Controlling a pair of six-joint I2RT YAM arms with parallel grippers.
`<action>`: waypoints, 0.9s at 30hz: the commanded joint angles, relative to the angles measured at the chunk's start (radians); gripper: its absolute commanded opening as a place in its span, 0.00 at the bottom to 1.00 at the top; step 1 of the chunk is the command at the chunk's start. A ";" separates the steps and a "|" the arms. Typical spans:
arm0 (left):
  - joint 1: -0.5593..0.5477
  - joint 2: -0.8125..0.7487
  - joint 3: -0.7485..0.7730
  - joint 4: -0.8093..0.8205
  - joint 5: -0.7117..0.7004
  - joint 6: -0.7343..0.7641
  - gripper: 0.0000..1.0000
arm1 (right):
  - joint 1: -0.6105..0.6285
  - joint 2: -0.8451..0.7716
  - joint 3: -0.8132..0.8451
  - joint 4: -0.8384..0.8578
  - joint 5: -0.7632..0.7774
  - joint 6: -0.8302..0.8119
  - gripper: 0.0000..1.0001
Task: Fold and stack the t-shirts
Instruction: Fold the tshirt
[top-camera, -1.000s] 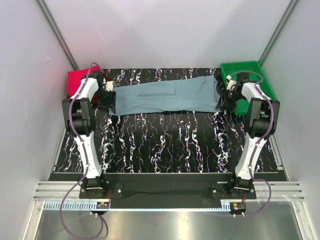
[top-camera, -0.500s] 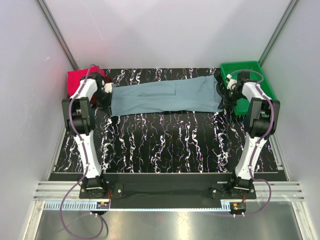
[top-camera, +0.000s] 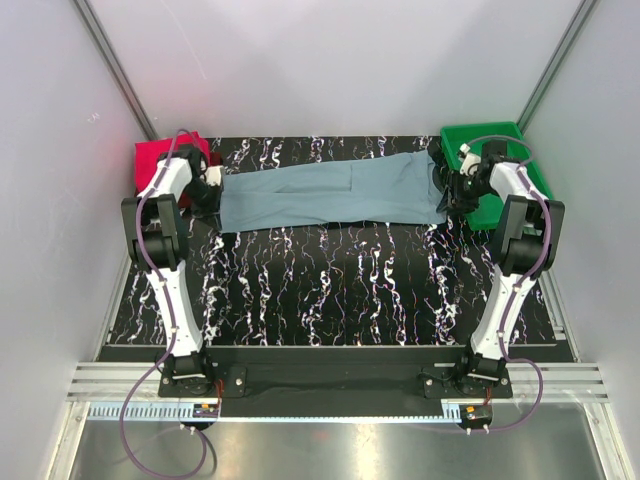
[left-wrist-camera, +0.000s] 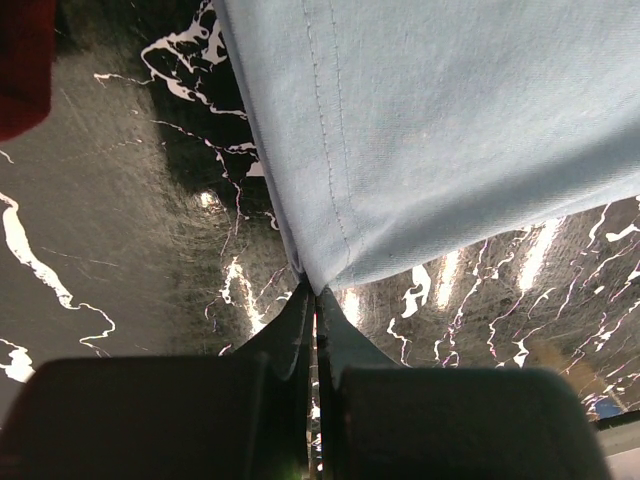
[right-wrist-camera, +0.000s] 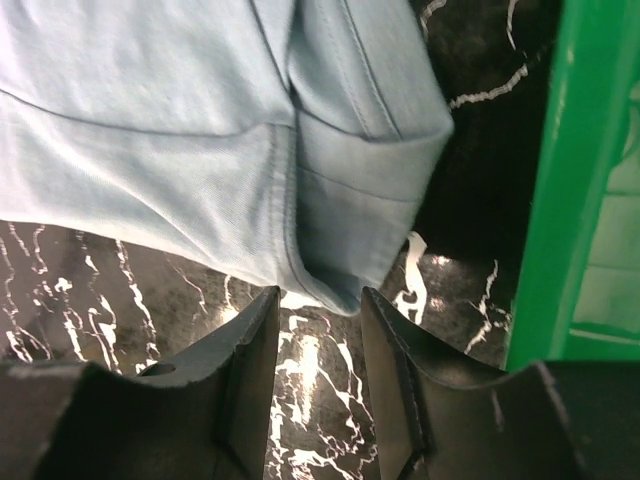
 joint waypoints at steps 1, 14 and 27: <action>0.002 -0.025 0.012 0.002 0.019 0.014 0.00 | -0.002 0.016 0.052 0.007 -0.068 -0.005 0.46; 0.001 -0.042 -0.011 -0.001 0.003 0.026 0.00 | -0.002 0.082 0.087 -0.020 -0.130 -0.040 0.13; 0.007 -0.006 0.057 -0.029 -0.024 0.060 0.00 | -0.052 0.018 0.087 -0.040 -0.144 -0.023 0.00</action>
